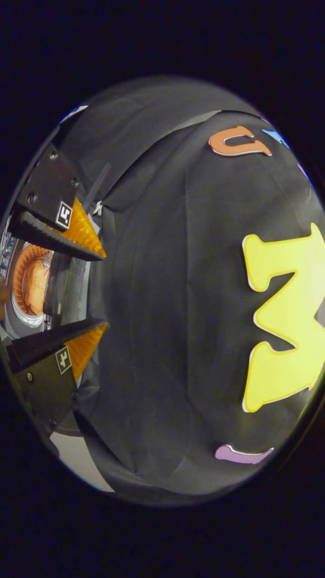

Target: Put the clothes into the washing machine and then close the washing machine lid.

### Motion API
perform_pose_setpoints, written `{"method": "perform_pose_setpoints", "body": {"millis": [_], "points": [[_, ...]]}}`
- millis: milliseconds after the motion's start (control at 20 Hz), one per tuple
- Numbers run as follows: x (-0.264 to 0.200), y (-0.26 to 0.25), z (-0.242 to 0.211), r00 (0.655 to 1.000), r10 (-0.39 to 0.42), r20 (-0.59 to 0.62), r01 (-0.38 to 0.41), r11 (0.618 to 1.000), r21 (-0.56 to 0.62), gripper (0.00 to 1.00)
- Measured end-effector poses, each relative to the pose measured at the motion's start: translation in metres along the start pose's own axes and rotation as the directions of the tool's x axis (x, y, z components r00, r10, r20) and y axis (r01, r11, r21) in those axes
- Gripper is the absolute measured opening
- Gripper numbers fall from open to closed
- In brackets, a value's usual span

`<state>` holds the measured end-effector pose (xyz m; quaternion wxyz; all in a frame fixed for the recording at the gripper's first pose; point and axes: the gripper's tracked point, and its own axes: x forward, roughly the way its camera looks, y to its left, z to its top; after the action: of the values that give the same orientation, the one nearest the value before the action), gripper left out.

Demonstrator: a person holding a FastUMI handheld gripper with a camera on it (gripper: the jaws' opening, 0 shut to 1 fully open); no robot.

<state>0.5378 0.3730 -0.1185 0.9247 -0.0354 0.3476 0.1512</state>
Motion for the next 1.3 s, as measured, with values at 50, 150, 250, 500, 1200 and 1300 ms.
{"method": "perform_pose_setpoints", "body": {"millis": [50, 150, 250, 500, 1200, 1300], "points": [[0.007, -0.002, 0.001, 1.000, -0.006, -0.011, 0.007, 1.000, 0.005, 0.80], [0.018, -0.005, -0.001, 0.999, -0.031, -0.031, 0.031, 0.999, 0.020, 0.80], [0.026, -0.006, -0.003, 0.997, -0.051, -0.051, 0.052, 0.998, 0.022, 0.80], [0.040, 0.000, -0.012, 0.995, -0.052, -0.084, 0.055, 0.998, 0.031, 0.80], [0.032, 0.001, -0.021, 0.998, -0.040, -0.048, 0.043, 0.998, 0.055, 0.80], [0.030, 0.001, -0.023, 0.998, -0.040, -0.040, 0.043, 0.998, 0.053, 0.80]]}}
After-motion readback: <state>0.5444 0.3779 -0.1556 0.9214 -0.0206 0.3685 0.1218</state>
